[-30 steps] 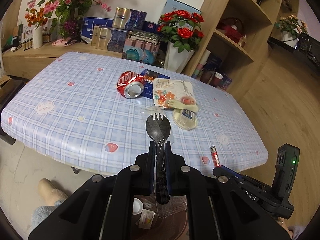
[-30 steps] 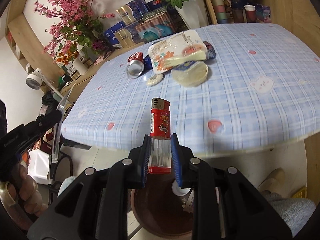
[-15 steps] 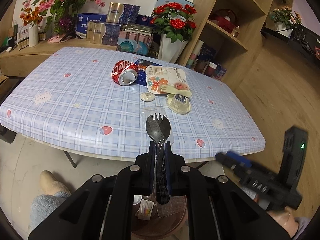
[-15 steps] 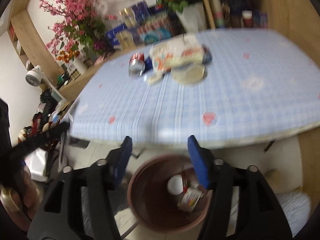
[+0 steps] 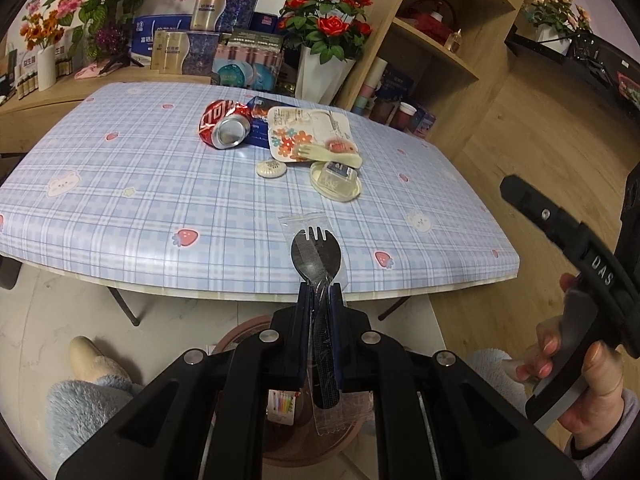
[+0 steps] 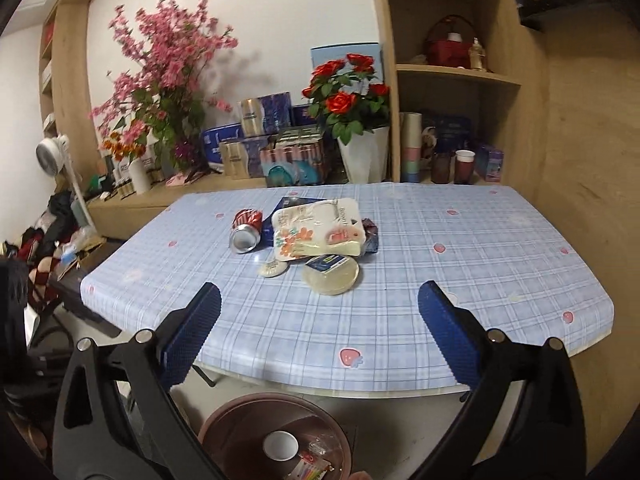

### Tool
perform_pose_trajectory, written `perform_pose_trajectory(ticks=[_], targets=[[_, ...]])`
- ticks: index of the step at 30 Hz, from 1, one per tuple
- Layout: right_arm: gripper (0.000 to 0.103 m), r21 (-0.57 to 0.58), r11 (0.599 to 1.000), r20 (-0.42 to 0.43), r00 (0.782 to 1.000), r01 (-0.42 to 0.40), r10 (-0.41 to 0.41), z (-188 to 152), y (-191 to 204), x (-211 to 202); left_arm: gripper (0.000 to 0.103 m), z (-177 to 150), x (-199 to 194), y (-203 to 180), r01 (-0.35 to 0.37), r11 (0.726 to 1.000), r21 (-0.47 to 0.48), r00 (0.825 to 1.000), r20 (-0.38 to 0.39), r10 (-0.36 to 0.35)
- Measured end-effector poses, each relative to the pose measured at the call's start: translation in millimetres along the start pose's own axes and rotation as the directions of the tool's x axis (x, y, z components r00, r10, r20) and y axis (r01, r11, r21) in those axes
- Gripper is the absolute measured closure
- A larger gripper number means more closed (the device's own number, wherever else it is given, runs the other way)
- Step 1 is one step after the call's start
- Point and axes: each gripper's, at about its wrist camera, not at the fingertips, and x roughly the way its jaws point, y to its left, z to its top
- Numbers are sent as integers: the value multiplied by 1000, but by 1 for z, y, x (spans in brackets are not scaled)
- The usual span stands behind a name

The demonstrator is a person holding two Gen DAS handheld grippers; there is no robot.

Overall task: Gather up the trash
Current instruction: 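Drop the lighter in the bin with the right tool while the left carries the spork, then open the left tool over the brown bin to drop the metal spork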

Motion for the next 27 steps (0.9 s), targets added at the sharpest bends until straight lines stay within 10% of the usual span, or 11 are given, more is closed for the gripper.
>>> perform_pose_trajectory(ticks=[12, 27], targets=[[6, 23, 998, -22, 998, 57, -56, -9, -9, 2, 91, -14, 10, -10, 30, 999, 21, 998, -58, -29], [6, 28, 997, -59, 996, 65, -63, -21, -11, 9, 37, -15, 6, -4, -1, 1000, -10, 1000, -13, 1]])
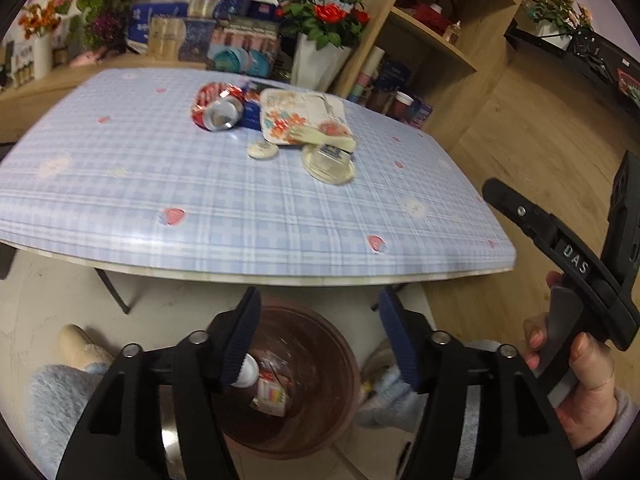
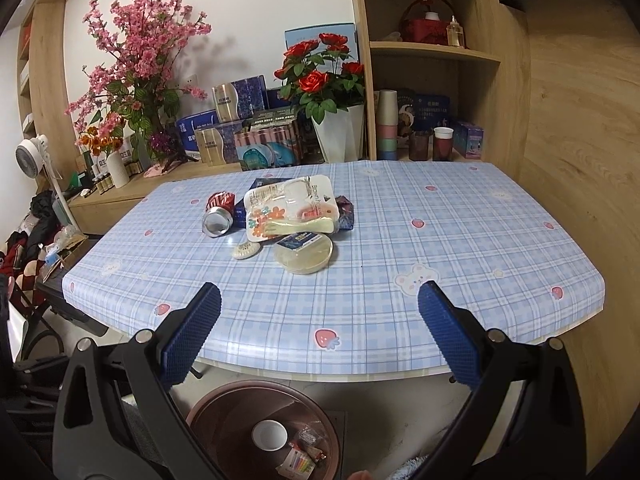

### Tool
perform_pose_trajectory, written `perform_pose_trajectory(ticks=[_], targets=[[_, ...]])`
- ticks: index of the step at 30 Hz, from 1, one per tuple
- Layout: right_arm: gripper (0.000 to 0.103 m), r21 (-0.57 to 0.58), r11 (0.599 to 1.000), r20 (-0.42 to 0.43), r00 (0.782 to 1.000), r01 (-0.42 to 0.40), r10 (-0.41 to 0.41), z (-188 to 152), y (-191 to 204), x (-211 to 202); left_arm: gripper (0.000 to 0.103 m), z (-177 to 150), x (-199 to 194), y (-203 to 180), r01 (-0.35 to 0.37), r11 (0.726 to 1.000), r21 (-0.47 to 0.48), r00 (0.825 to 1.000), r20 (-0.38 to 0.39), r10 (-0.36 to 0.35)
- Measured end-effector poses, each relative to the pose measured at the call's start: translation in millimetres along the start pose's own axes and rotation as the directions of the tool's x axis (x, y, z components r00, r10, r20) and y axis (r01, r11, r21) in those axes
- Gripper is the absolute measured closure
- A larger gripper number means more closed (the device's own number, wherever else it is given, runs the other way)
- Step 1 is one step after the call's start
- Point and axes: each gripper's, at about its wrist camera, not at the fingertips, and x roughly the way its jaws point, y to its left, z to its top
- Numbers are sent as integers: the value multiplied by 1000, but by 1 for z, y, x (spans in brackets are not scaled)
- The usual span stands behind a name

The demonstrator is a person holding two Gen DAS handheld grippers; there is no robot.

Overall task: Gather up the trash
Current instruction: 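Open the left tool over the brown bin to drop the metal spork, then reach to the clear plastic box with blue label and grasp it with the right tool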

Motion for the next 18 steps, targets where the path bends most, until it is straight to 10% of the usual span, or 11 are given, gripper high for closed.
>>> perform_pose_trajectory(ticks=[7, 18], targets=[[6, -2, 1000, -13, 1000, -3, 3, -5, -1, 6, 12, 8, -7, 16, -105, 994, -32, 991, 82, 107], [6, 14, 999, -62, 997, -44, 45, -13, -4, 26, 8, 11, -6, 54, -181, 971, -154, 976, 97, 197]])
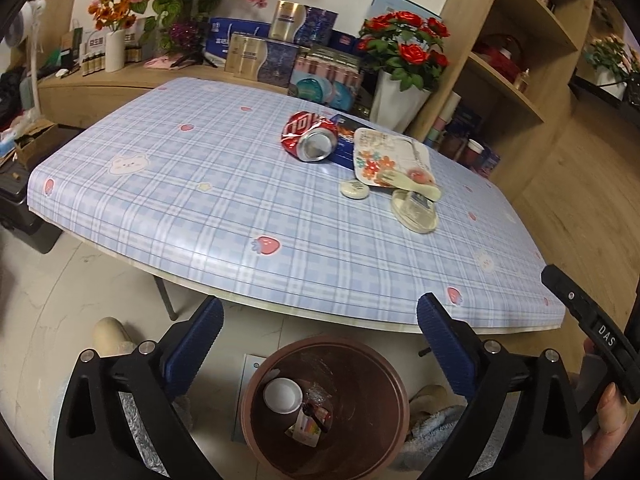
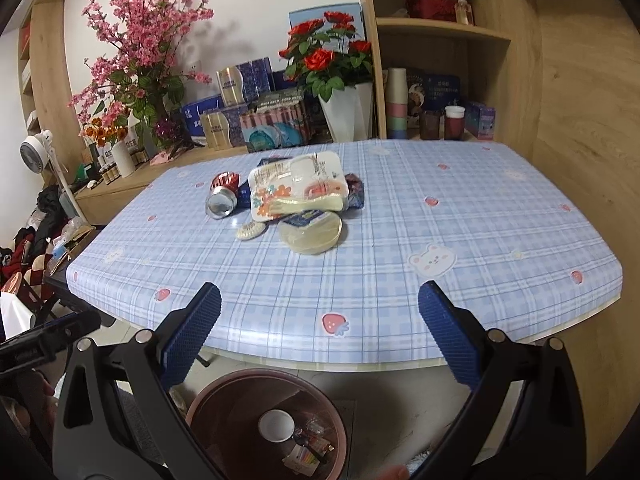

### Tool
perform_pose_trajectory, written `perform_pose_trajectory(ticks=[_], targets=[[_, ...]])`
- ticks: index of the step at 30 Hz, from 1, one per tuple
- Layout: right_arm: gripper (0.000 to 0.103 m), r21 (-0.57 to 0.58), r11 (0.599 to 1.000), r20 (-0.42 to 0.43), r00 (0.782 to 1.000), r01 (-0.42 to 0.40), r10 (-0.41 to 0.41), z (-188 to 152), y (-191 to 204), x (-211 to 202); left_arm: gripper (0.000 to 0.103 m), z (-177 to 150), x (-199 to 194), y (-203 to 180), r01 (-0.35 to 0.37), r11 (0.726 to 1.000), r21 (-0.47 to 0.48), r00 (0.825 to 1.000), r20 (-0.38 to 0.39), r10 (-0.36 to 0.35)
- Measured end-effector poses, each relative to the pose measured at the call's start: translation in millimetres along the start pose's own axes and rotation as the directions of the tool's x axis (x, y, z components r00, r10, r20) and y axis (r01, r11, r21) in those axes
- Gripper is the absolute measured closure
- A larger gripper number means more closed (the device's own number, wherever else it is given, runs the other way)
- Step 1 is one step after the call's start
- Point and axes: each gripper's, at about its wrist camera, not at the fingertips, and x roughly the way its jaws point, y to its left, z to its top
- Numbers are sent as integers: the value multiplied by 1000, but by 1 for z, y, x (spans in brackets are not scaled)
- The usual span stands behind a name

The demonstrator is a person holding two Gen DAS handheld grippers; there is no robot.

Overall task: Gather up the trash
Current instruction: 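Reach to the clear plastic box with blue label and grasp it with the right tool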

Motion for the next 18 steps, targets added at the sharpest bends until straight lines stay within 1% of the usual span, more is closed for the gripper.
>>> perform_pose_trajectory(ticks=[2, 6, 8, 9, 10, 12, 14, 16, 18], targets=[[6, 7, 1000, -13, 1000, -7, 7, -1, -2, 6, 8, 1, 3, 3, -8, 1000, 1, 1000, 3, 8], [6, 38, 998, -19, 998, -52, 53, -1, -5, 19, 8, 5, 10, 7, -15, 1000, 13, 1000, 15, 14], [6, 50, 996, -44, 996, -78, 80, 2, -7, 31, 8, 9, 16, 9, -20, 1000, 15, 1000, 16, 19], [6, 45, 996, -55, 996, -74, 77, 4, -6, 36, 8, 11, 18, 11, -21, 1000, 14, 1000, 16, 21], [6, 23, 999, -62, 997, -42, 43, 7, -2, 45, 8, 13, 21, 13, -23, 1000, 10, 1000, 17, 22], [6, -9, 1000, -77, 997, -15, 14, 13, 3, 60, 8, 16, 25, 17, -24, 1000, 5, 1000, 21, 24], [6, 0, 1000, -102, 994, -27, 27, 19, 6, 78, 8, 21, 30, 21, -33, 999, 3, 999, 24, 33], [6, 22, 999, -105, 994, -40, 42, 25, 9, 97, 8, 25, 34, 26, -42, 999, -3, 999, 26, 42], [6, 30, 999, -105, 994, -36, 39, 35, 14, 121, 8, 28, 38, 32, -48, 999, -12, 998, 27, 49]])
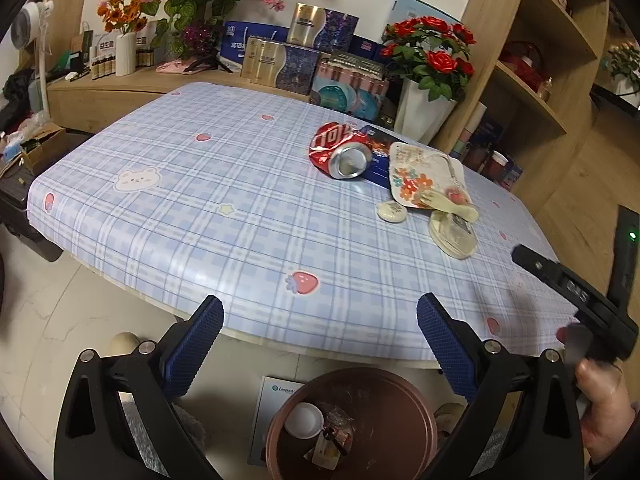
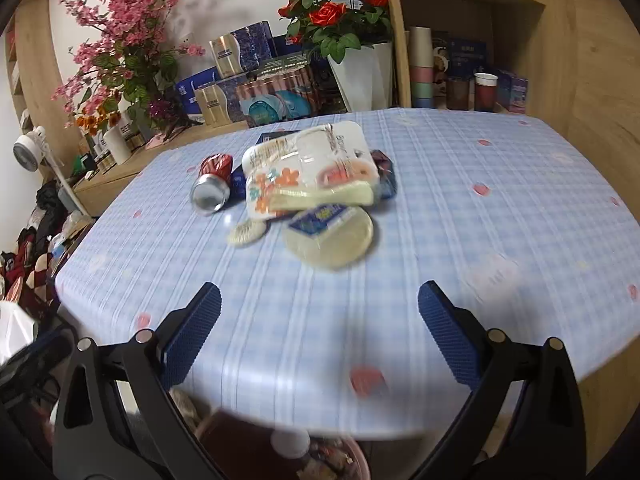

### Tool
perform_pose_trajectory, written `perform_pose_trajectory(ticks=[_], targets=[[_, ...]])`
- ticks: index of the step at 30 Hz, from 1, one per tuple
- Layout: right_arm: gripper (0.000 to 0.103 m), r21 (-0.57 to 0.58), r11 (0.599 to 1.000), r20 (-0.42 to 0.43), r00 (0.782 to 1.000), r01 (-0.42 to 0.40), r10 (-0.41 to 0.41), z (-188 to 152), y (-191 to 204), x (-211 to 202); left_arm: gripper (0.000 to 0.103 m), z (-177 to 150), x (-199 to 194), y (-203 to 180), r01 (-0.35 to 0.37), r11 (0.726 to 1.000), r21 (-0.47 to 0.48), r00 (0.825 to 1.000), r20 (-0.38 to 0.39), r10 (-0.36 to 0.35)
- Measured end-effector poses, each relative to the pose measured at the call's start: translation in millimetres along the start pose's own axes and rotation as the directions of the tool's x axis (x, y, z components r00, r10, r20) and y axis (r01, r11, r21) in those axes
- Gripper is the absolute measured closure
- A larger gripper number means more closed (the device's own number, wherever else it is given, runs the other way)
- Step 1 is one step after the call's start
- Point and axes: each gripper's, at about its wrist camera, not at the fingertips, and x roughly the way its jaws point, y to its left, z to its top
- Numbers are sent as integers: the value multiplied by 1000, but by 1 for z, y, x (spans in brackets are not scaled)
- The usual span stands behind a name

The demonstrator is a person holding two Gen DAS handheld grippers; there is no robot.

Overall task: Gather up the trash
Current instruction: 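Reach to the clear plastic box with blue label and grasp it with the right tool, then grasp the translucent plastic strip with the left tool while the right holds the box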

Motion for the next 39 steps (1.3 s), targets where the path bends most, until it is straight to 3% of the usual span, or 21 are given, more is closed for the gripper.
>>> perform_pose_trajectory(ticks=[6, 10, 11, 13, 17, 25, 32, 39], targets=[[7, 33, 999, -60, 997, -39, 41, 32, 4, 59, 8, 13, 7, 19, -28, 999, -17, 999, 21, 28], [23, 116, 993, -127, 991, -31, 46, 45, -2, 97, 8, 21, 13, 35, -50, 998, -40, 998, 27, 51], [23, 147, 988, -145, 988, -38, 59, 46, -4, 104, 8, 22, 14, 38, -51, 998, -49, 998, 28, 53], [23, 192, 981, -170, 985, -11, 44, 48, -8, 117, 8, 25, 15, 45, -53, 997, -62, 998, 34, 55], [24, 166, 985, -223, 975, 43, -5, 45, -5, 134, 8, 26, 19, 48, -55, 996, -65, 998, 33, 58], [39, 91, 996, -213, 977, 10, 10, 36, -3, 118, 8, 25, 25, 45, -40, 997, -65, 999, 23, 41], [42, 51, 997, -180, 981, -62, 70, 25, -3, 85, 8, 25, 24, 29, -14, 999, -42, 1000, 22, 14], [43, 114, 989, -111, 988, -93, 105, 18, -24, 46, 8, 27, 22, 6, 33, 999, 14, 999, 15, -33]])
